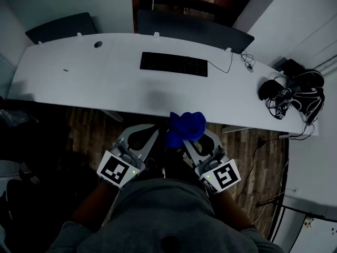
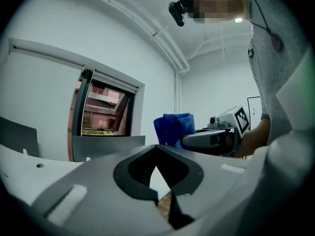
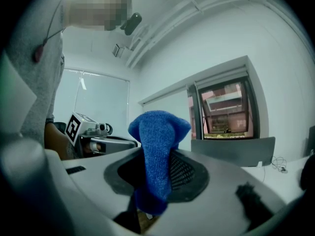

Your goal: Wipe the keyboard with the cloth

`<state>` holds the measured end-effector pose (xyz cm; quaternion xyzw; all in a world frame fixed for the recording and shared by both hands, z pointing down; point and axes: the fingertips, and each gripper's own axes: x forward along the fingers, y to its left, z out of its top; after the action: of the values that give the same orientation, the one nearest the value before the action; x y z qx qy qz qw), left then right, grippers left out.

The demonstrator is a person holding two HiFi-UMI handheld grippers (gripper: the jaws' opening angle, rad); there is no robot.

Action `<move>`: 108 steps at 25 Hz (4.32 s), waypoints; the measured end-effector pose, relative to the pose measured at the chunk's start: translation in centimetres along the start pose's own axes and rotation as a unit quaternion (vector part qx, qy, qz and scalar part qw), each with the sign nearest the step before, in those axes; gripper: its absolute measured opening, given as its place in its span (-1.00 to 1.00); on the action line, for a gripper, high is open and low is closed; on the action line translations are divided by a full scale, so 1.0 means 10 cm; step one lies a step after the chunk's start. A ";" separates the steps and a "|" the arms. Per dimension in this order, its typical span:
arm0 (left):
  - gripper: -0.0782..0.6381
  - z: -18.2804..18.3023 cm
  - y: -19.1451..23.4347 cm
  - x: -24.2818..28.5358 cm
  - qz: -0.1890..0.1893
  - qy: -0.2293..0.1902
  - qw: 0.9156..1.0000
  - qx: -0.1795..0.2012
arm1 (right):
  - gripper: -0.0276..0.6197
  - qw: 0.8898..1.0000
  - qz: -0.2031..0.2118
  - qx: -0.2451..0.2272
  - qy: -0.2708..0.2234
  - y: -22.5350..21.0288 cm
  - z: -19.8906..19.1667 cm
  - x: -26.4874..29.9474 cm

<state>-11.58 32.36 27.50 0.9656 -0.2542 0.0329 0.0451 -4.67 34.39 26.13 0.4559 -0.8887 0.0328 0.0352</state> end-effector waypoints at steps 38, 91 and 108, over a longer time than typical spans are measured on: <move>-0.76 -0.01 1.65 2.49 0.103 0.059 0.993 -0.012 | -0.53 0.989 0.122 -0.029 0.080 -2.74 -0.41 1.74; -0.76 -2.09 4.71 2.19 0.134 0.166 0.965 -0.150 | -0.51 0.793 0.254 -0.341 0.437 -2.44 -2.95 5.00; -0.76 -2.30 4.61 2.37 0.140 0.189 0.960 -0.152 | -0.51 0.800 0.257 -0.324 0.435 -2.52 -3.25 4.97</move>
<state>-14.74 -16.79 55.66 0.8784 -0.3755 0.1819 0.2331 -12.09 -17.49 63.72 0.1100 -0.8233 -0.0543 0.5541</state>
